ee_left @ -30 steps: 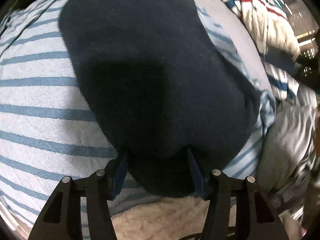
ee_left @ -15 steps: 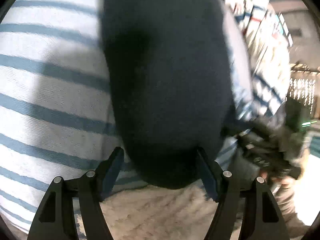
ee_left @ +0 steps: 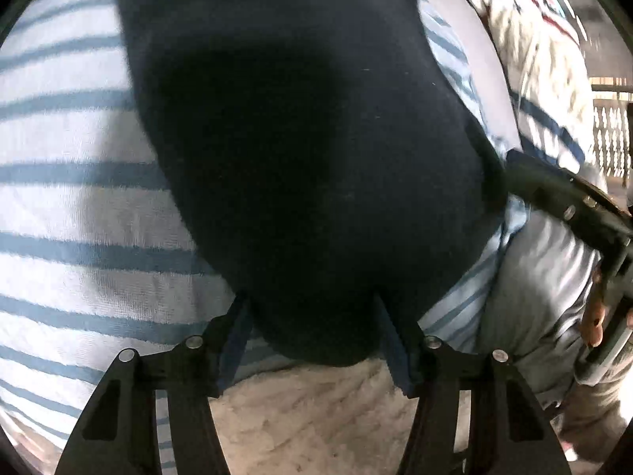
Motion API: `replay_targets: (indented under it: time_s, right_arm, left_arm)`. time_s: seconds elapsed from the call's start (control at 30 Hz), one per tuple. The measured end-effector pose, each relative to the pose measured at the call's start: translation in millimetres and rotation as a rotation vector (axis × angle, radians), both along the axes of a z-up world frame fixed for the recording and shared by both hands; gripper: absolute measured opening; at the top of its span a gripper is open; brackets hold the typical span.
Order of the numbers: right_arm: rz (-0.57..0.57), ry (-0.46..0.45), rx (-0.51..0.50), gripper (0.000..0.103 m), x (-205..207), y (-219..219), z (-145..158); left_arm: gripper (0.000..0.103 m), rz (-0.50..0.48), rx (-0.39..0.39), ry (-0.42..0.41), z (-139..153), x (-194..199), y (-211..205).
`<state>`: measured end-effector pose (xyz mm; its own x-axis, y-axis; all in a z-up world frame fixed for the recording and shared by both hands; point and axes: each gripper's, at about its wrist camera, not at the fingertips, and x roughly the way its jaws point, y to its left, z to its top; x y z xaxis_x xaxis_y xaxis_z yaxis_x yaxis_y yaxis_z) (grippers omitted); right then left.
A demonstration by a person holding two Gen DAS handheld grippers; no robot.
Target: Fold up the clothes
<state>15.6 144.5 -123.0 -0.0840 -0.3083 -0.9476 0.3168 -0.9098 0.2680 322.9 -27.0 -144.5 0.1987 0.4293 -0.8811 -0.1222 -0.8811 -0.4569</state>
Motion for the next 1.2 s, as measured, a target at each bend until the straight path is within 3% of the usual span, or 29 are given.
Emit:
replay_targets:
  time_s: [0.07, 0.2, 0.3, 0.37, 0.5, 0.57, 0.63, 0.8, 0.93, 1.0, 1.03, 1.1, 1.2]
  right_arm:
    - [0.016, 0.005, 0.021, 0.064, 2.2, -3.2, 4.3]
    - [0.05, -0.091, 0.076, 0.061, 20.8, 19.1, -39.9]
    - [0.051, -0.022, 0.086, 0.067, 35.5, 26.4, -58.4]
    - [0.023, -0.01, 0.054, 0.067, 36.6, 32.9, -55.7]
    - [-0.094, -0.085, -0.074, 0.07, 28.8, 61.6, -53.0]
    - [-0.172, -0.13, -0.143, 0.065, 28.1, 81.0, -50.7]
    - [-0.298, -0.151, -0.222, 0.06, 27.5, 105.3, -44.7]
    - [-0.465, -0.172, -0.344, 0.055, 29.7, 134.7, -29.7]
    - [-0.452, -0.205, -0.289, 0.053, 33.2, 131.2, -42.0]
    - [-0.445, -0.22, -0.323, 0.047, 28.5, 128.6, -53.0]
    - [-0.441, -0.222, -0.332, 0.031, 27.9, 126.4, -59.4]
    - [-0.422, -0.194, -0.306, 0.014, 22.0, 122.6, -68.4]
    - [-0.433, -0.14, -0.341, 0.009, 13.6, 130.8, -64.1]
  left_arm:
    - [0.061, 0.009, 0.004, -0.007, -3.2, 4.2, -3.3]
    - [0.064, 0.054, 0.04, -0.047, -14.9, 7.7, -14.4]
    - [0.066, 0.094, 0.087, -0.059, -21.0, 11.1, -24.8]
    - [0.066, 0.122, 0.126, -0.056, -16.9, 12.5, -35.7]
    - [0.066, 0.269, 0.175, -0.005, -1.2, 11.4, -77.3]
    - [0.066, 0.347, 0.161, 0.029, 8.9, 10.1, -98.3]
    - [0.066, 0.347, 0.171, 0.048, 19.1, 7.3, -104.1]
    - [0.066, 0.082, 0.108, 0.134, 42.2, -11.0, -53.3]
    - [0.066, -0.155, -0.117, 0.185, 34.4, -29.8, 5.7]
    - [0.066, -0.184, -0.174, 0.149, 19.1, -28.7, 7.4]
    - [0.066, -0.186, -0.185, 0.135, 12.6, -29.7, 6.9]
    - [0.066, -0.18, -0.187, 0.128, 9.4, -29.2, 9.7]
    - [0.066, -0.164, -0.18, 0.132, 9.4, -28.5, 2.5]
